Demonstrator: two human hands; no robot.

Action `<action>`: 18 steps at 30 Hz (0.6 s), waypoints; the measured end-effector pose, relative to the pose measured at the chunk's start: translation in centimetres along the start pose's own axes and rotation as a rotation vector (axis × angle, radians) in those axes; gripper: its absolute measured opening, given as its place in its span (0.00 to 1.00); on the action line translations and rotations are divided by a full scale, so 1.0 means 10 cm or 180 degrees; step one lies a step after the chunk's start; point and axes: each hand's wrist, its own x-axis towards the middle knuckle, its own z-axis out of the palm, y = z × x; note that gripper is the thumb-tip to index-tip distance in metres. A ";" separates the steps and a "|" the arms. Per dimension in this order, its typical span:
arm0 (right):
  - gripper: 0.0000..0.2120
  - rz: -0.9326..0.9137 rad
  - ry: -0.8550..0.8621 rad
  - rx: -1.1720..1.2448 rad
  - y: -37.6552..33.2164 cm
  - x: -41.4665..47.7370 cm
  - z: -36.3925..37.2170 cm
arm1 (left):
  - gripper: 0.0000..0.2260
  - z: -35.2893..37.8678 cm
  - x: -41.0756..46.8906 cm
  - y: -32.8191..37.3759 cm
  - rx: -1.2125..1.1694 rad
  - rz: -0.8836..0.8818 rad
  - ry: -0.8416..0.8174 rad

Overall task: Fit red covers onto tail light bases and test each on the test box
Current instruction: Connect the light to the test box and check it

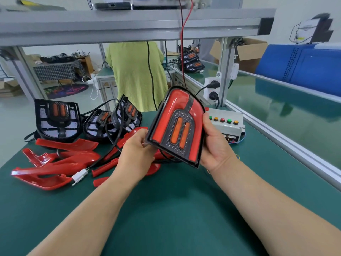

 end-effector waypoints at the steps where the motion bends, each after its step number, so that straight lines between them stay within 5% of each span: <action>1: 0.26 -0.0015 -0.0007 -0.0037 0.01 0.00 0.00 | 0.06 0.01 -0.01 0.00 -0.0151 -0.0076 -0.0059; 9: 0.21 -0.0282 -0.0035 -0.0619 -0.04 -0.07 0.06 | 0.12 -0.08 -0.03 0.12 -0.2408 -0.1245 -0.0887; 11: 0.21 -0.0354 -0.0001 -0.0839 -0.07 -0.07 0.07 | 0.22 -0.14 -0.01 0.11 -0.2902 -0.1310 -0.0873; 15: 0.27 -0.0371 0.0273 -0.1346 -0.07 -0.07 0.10 | 0.33 -0.13 -0.04 0.15 -0.2654 -0.1065 -0.1128; 18: 0.26 -0.0421 0.0335 -0.1577 -0.09 -0.08 0.12 | 0.29 -0.04 -0.07 0.16 -0.2165 -0.0705 -0.0824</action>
